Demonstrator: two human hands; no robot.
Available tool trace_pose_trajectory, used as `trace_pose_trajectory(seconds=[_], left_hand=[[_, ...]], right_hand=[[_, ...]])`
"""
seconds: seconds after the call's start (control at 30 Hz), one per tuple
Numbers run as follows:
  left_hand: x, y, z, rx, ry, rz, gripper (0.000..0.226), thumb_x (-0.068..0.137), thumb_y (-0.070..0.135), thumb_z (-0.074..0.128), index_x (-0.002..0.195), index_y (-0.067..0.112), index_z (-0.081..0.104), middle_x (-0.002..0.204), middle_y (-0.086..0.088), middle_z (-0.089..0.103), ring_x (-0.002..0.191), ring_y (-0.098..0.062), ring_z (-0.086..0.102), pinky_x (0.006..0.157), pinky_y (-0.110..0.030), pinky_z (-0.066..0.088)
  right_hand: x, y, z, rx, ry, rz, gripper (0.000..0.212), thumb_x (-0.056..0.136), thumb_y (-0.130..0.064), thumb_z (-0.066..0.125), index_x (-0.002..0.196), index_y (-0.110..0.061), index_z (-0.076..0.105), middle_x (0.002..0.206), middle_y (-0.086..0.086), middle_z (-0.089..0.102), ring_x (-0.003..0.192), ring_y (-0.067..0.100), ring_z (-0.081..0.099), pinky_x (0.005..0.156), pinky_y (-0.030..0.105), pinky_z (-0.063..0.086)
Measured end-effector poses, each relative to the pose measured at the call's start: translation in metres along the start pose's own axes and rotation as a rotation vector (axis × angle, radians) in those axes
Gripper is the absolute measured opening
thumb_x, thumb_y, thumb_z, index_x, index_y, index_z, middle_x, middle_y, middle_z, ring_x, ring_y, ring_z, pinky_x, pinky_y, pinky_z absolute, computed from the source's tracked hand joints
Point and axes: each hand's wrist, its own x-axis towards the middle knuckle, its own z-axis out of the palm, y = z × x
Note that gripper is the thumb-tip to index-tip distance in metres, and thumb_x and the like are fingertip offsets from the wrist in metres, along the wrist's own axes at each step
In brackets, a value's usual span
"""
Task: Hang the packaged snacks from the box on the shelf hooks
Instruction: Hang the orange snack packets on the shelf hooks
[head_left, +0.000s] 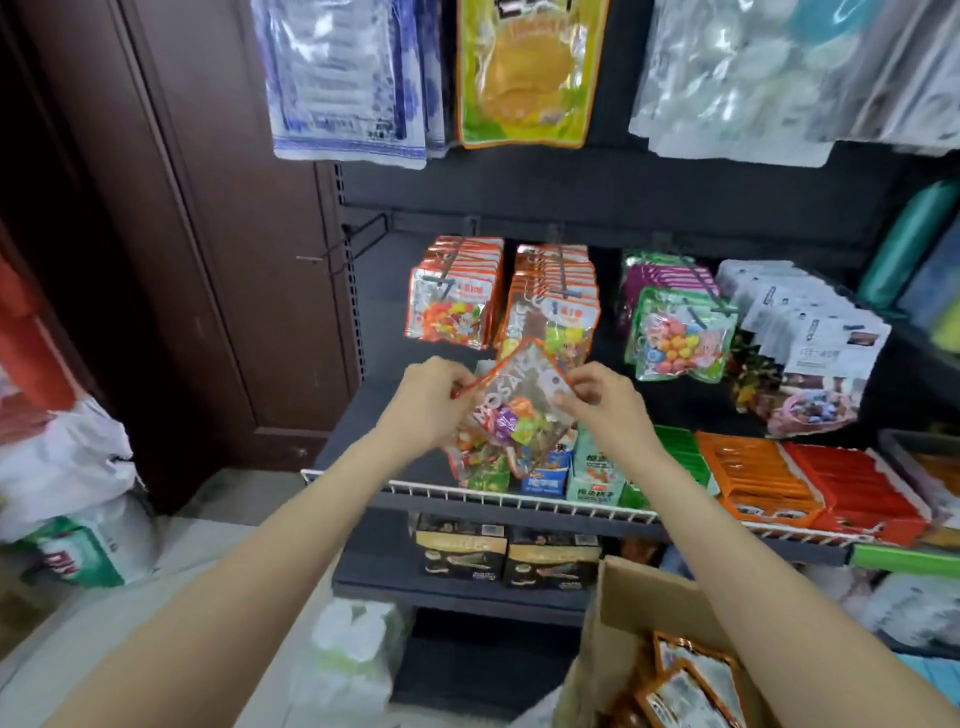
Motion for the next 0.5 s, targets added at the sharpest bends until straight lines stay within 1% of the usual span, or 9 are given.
trace_pose_trajectory(seconds=[0.03, 0.1, 0.17, 0.2, 0.23, 0.27, 0.33, 0.4, 0.5], left_hand=[[0.005, -0.006, -0.003, -0.036, 0.012, -0.006, 0.02, 0.09, 0.02, 0.062, 0.082, 0.004, 0.07, 0.078, -0.009, 0.068, 0.073, -0.019, 0.059, 0.061, -0.023, 0.036], [0.015, -0.016, -0.006, -0.116, 0.051, -0.033, 0.016, 0.087, 0.022, 0.067, 0.081, 0.008, 0.072, 0.073, -0.002, 0.066, 0.067, -0.011, 0.057, 0.055, -0.012, 0.036], [0.025, -0.026, -0.009, -0.168, 0.151, -0.07, 0.016, 0.084, 0.024, 0.07, 0.078, 0.01, 0.073, 0.068, 0.002, 0.064, 0.061, -0.006, 0.056, 0.053, -0.009, 0.036], [0.03, -0.03, -0.011, -0.151, 0.212, -0.089, 0.016, 0.084, 0.025, 0.07, 0.077, 0.01, 0.073, 0.068, 0.001, 0.064, 0.061, -0.01, 0.058, 0.053, -0.012, 0.036], [0.034, -0.034, -0.013, -0.098, 0.26, -0.106, 0.016, 0.085, 0.025, 0.068, 0.079, 0.01, 0.073, 0.071, -0.001, 0.066, 0.066, -0.016, 0.061, 0.057, -0.02, 0.039], [0.038, -0.038, -0.015, -0.028, 0.291, -0.113, 0.016, 0.087, 0.024, 0.066, 0.083, 0.01, 0.073, 0.076, -0.005, 0.068, 0.072, -0.023, 0.064, 0.06, -0.027, 0.042], [0.046, -0.04, -0.018, 0.084, 0.314, -0.111, 0.018, 0.089, 0.023, 0.062, 0.087, 0.008, 0.072, 0.083, -0.01, 0.07, 0.079, -0.032, 0.064, 0.064, -0.034, 0.046], [0.052, -0.04, -0.019, 0.123, 0.314, -0.101, 0.02, 0.09, 0.025, 0.061, 0.088, 0.008, 0.07, 0.084, -0.011, 0.069, 0.08, -0.034, 0.063, 0.065, -0.038, 0.05], [0.057, -0.041, -0.019, 0.089, 0.31, -0.082, 0.019, 0.089, 0.028, 0.061, 0.088, 0.011, 0.07, 0.083, -0.009, 0.068, 0.079, -0.032, 0.064, 0.067, -0.041, 0.052]], right_hand=[[0.007, 0.003, 0.002, 0.027, 0.005, 0.019, 0.006, 0.088, -0.014, 0.064, 0.093, -0.013, 0.061, 0.079, -0.009, 0.057, 0.072, 0.003, 0.053, 0.06, 0.01, 0.039], [0.02, 0.006, 0.007, 0.065, 0.057, 0.038, 0.004, 0.087, -0.011, 0.065, 0.089, -0.014, 0.066, 0.079, -0.005, 0.063, 0.072, 0.006, 0.057, 0.064, 0.018, 0.043], [0.034, 0.006, 0.009, 0.133, 0.13, 0.057, 0.007, 0.085, -0.009, 0.067, 0.091, -0.01, 0.07, 0.084, 0.001, 0.067, 0.075, 0.01, 0.06, 0.067, 0.018, 0.046], [0.041, 0.006, 0.009, 0.157, 0.161, 0.055, 0.009, 0.085, -0.008, 0.066, 0.092, -0.008, 0.071, 0.086, 0.003, 0.069, 0.078, 0.012, 0.062, 0.069, 0.018, 0.047], [0.048, 0.007, 0.008, 0.158, 0.185, 0.052, 0.011, 0.086, -0.007, 0.065, 0.094, -0.007, 0.072, 0.089, 0.004, 0.069, 0.081, 0.013, 0.062, 0.071, 0.018, 0.047], [0.056, 0.007, 0.007, 0.142, 0.201, 0.043, 0.013, 0.088, -0.007, 0.062, 0.096, -0.006, 0.072, 0.092, 0.005, 0.07, 0.084, 0.013, 0.062, 0.073, 0.019, 0.046], [0.071, 0.008, 0.005, 0.056, 0.219, 0.02, 0.017, 0.09, -0.007, 0.059, 0.102, -0.005, 0.071, 0.097, 0.004, 0.07, 0.089, 0.012, 0.061, 0.074, 0.015, 0.043], [0.083, 0.006, 0.006, -0.036, 0.241, 0.01, 0.02, 0.091, -0.01, 0.058, 0.106, -0.004, 0.07, 0.101, 0.004, 0.069, 0.09, 0.011, 0.06, 0.073, 0.013, 0.041], [0.096, 0.005, 0.007, -0.107, 0.299, 0.015, 0.022, 0.093, -0.014, 0.056, 0.109, -0.005, 0.068, 0.107, 0.007, 0.068, 0.097, 0.016, 0.061, 0.081, 0.02, 0.043]])
